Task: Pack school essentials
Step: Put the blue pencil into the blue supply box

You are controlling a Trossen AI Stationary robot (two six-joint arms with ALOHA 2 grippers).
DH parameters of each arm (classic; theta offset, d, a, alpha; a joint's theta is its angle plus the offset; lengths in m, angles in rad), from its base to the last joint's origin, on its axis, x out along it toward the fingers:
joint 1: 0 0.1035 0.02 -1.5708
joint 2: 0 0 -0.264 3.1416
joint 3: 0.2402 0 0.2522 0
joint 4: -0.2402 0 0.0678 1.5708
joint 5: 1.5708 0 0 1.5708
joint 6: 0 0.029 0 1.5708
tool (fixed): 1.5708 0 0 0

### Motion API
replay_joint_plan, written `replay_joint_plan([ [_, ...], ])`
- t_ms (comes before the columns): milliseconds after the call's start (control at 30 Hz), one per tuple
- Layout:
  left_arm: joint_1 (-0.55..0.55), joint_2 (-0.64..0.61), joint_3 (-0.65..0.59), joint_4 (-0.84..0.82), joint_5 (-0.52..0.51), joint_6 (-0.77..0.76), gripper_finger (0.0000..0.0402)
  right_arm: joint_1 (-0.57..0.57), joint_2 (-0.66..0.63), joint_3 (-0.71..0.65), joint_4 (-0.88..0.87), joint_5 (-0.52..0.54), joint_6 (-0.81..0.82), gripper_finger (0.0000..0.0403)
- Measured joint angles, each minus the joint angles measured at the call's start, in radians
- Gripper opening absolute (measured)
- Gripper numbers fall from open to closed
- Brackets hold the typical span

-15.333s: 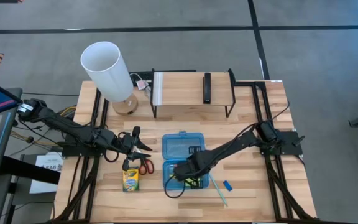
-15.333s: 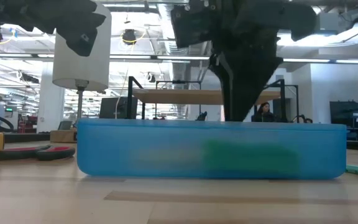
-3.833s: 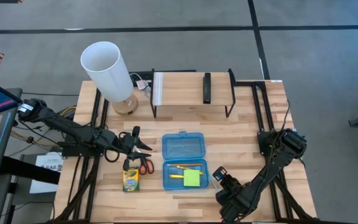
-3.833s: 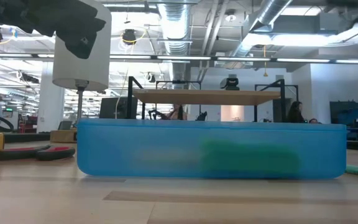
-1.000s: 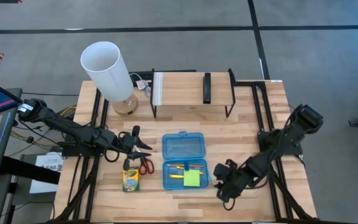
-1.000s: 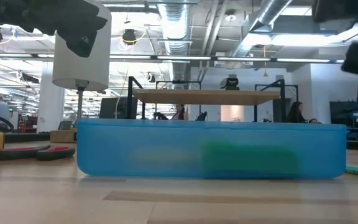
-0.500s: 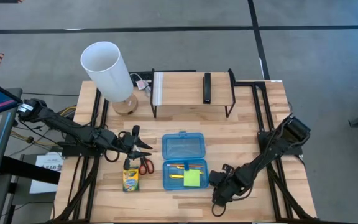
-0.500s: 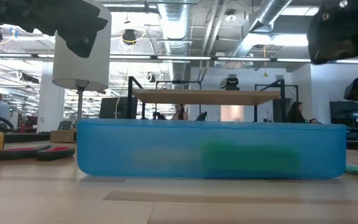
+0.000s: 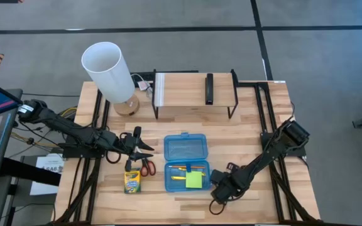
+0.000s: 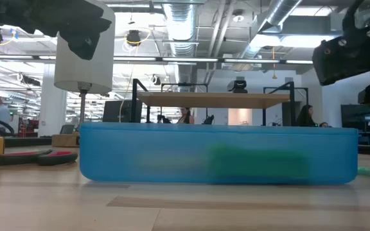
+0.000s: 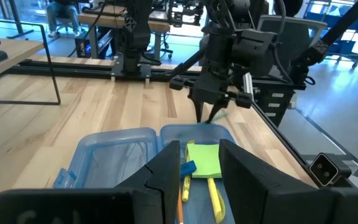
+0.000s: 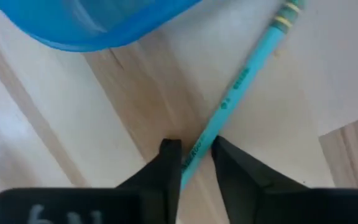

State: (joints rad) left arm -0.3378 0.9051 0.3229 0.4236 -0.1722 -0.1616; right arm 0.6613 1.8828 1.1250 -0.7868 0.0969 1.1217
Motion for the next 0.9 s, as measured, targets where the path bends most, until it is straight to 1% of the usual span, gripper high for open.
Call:
replay_joint_plan([
  [133, 0.000, 0.000, 0.000, 0.000, 0.000, 0.000, 0.0098, -0.011, 0.000, 0.001, -0.019, -0.039, -0.027, 0.0071],
  [267, 0.000, 0.000, 0.000, 0.000, 0.000, 0.000, 0.0098, -0.022, -0.002, 0.001, -0.024, -0.052, -0.046, 0.0019],
  [300, 0.000, 0.000, 0.000, 0.000, 0.000, 0.000, 0.0098, -0.024, -0.006, 0.001, -0.025, -0.061, -0.045, 0.0013],
  [467, 0.000, 0.000, 0.000, 0.000, 0.000, 0.000, 0.0098, -0.035, -0.014, -0.001, -0.081, -0.080, -0.010, 0.0014],
  [567, 0.000, 0.000, 0.000, 0.000, 0.000, 0.000, 0.0098, -0.036, -0.023, -0.010, -0.176, -0.087, 0.006, 0.0005],
  [633, 0.000, 0.000, 0.000, 0.000, 0.000, 0.000, 0.0098, -0.036, -0.028, -0.007, -0.205, -0.086, 0.020, 0.0005],
  [733, 0.000, 0.000, 0.000, -0.003, 0.000, 0.000, 0.0098, -0.035, -0.056, -0.008, -0.277, -0.086, 0.037, 0.0002],
  [900, 0.000, 0.000, 0.000, -0.005, 0.000, 0.000, 0.0098, -0.035, -0.135, -0.006, -0.299, -0.040, 0.068, 0.0001],
])
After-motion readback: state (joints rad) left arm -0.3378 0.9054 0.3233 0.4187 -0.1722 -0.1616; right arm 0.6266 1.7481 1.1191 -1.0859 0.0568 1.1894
